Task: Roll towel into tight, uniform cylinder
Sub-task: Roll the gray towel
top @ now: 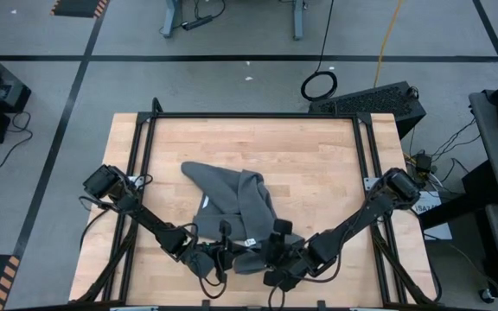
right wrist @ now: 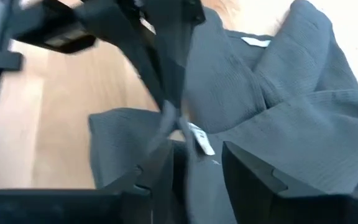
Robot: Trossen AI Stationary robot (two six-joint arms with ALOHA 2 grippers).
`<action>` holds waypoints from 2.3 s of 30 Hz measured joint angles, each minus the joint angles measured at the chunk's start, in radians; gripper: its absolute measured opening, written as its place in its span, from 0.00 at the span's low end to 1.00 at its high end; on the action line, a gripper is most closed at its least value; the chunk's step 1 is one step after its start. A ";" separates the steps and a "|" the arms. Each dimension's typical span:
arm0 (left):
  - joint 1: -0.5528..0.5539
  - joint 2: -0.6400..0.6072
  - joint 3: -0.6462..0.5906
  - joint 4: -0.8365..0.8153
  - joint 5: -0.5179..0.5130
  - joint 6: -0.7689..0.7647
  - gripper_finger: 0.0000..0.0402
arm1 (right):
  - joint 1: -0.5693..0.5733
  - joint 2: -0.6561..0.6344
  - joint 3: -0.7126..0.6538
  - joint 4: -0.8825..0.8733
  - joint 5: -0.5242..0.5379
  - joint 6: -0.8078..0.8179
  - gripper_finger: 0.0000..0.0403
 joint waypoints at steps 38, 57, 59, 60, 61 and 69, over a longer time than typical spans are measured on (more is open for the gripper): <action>0.007 0.000 0.000 -0.001 0.020 -0.050 0.02 | -0.021 0.001 0.000 -0.009 -0.068 -0.022 0.00; 0.006 0.000 0.000 -0.018 -0.072 -0.104 0.39 | -0.021 0.001 0.000 -0.010 -0.071 -0.015 0.00; 0.006 0.000 0.000 -0.018 -0.071 -0.104 0.41 | -0.021 0.001 0.000 -0.010 -0.071 -0.014 0.00; 0.006 0.000 0.000 -0.021 -0.071 -0.104 0.42 | -0.021 0.001 0.000 -0.010 -0.071 -0.014 0.00; 0.004 0.000 0.000 -0.030 -0.069 -0.104 0.42 | -0.021 0.001 0.000 -0.010 -0.071 -0.014 0.00; -0.018 0.000 0.000 -0.139 -0.061 -0.153 0.42 | -0.021 0.001 0.000 -0.010 -0.071 -0.014 0.00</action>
